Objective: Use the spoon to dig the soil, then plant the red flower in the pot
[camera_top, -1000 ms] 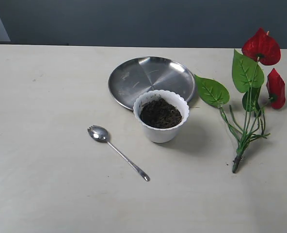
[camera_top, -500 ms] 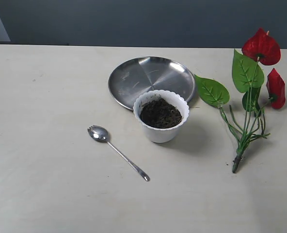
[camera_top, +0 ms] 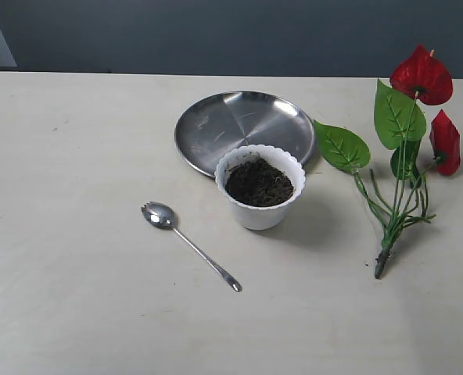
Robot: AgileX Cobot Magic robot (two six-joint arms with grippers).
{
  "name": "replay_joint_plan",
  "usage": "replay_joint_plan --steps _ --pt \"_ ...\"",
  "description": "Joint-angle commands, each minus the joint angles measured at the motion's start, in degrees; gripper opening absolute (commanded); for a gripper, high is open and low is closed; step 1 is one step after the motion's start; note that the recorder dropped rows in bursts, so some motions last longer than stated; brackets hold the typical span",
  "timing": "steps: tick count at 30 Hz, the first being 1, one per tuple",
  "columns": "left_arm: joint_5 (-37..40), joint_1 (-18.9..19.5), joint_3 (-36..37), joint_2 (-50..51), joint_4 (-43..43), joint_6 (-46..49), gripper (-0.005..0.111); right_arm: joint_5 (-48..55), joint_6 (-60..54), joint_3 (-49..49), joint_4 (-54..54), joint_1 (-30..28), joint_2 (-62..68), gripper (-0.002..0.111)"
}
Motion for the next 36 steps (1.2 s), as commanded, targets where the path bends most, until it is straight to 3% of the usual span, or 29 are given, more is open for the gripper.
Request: replay_joint_plan --steps 1,8,11,14,15,16,18,20,22,25,29,31,33,36 --pt "-0.2 -0.3 -0.2 -0.1 -0.2 -0.1 0.0 -3.2 0.1 0.2 -0.5 -0.3 -0.2 0.0" --pt "-0.2 -0.3 -0.2 -0.1 -0.2 -0.1 0.0 -3.2 4.5 0.2 -1.5 -0.3 -0.2 0.0" --pt "-0.2 -0.3 -0.2 -0.1 -0.2 -0.1 0.0 8.7 16.3 -7.2 -26.0 -0.3 1.2 0.0" --pt "-0.2 -0.3 -0.2 -0.1 -0.2 -0.1 0.0 12.2 39.6 -17.9 -61.3 -0.3 5.8 0.0" --pt "-0.2 -0.3 -0.2 -0.1 -0.2 -0.1 0.0 11.9 47.3 -20.8 -71.1 -0.3 8.4 0.0" --pt "-0.2 -0.3 -0.2 -0.1 -0.2 -0.1 0.0 8.3 67.3 -28.2 -96.6 -0.3 14.8 0.0" --pt "-0.2 -0.3 -0.2 -0.1 -0.2 -0.1 0.0 0.6 82.7 -36.3 -112.1 -0.3 23.7 0.0" --pt "-0.2 -0.3 -0.2 -0.1 -0.2 -0.1 0.0 -6.6 79.4 -42.1 -112.1 1.1 35.1 0.0" --pt "-0.2 -0.3 -0.2 -0.1 -0.2 -0.1 0.0 -4.7 78.0 -47.3 -112.1 5.1 47.7 0.0" --pt "-0.2 -0.3 -0.2 -0.1 -0.2 -0.1 0.0 10.8 76.6 -51.2 -112.1 10.9 56.7 0.0" --pt "-0.2 -0.3 -0.2 -0.1 -0.2 -0.1 0.0 41.9 70.0 -53.7 -112.1 19.1 65.7 0.0" --pt "-0.2 -0.3 -0.2 -0.1 -0.2 -0.1 0.0 49.7 55.8 -54.7 -107.2 25.0 71.6 0.0" --pt "-0.2 -0.3 -0.2 -0.1 -0.2 -0.1 0.0 59.3 30.6 -58.1 -86.7 32.5 77.4 0.0" --pt "-0.2 -0.3 -0.2 -0.1 -0.2 -0.1 0.0 74.7 9.3 -66.7 -69.7 40.0 84.9 0.0"
